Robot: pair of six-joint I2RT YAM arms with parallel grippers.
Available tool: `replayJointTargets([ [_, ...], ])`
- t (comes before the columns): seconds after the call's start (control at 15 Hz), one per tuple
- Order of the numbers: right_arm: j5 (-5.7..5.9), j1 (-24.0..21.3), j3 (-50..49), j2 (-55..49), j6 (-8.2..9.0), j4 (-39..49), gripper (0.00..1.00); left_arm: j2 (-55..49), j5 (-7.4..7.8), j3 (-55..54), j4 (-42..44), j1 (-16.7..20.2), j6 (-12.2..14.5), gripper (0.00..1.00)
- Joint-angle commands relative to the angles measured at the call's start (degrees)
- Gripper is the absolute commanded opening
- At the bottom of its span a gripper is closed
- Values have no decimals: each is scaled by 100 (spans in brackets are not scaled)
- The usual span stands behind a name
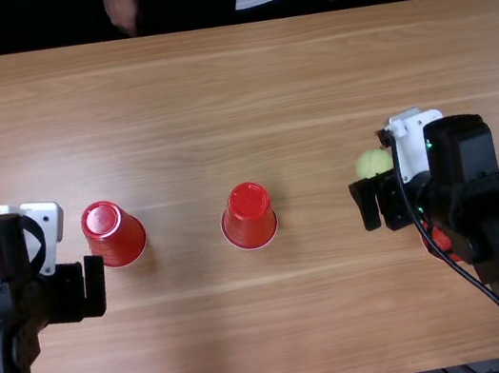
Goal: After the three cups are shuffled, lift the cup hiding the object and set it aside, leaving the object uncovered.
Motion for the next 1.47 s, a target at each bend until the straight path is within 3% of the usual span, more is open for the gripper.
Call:
replayJointTargets([
  [0.0, 27, -7, -112, -363, 165, -319, 100, -309, 105, -183, 8, 48, -126, 100],
  [0.2, 27, -42, -350, -996, 197, -667, 100, -898, 115, -666, 30, 48, -126, 100],
  [0.4, 90, -51, -877, -2024, 492, -540, 100, -1750, 105, -1378, 293, 57, -126, 100],
  [0.6, 100, -323, -1747, -3228, 693, 19, 100, -2919, 63, -2530, 1285, 57, -432, 100],
  [0.73, 90, -710, -2433, -4063, 650, 483, 100, -3701, 63, -3180, 1590, 39, -432, 100],
  [1.0, 122, -789, -3523, -5830, 619, 778, 100, -4853, -1, -4393, 2445, 66, -432, 100],
  [1.4, 185, -1308, -4577, -7201, 545, 1263, 100, -6637, 52, -6054, 3278, 303, -410, 100],
])
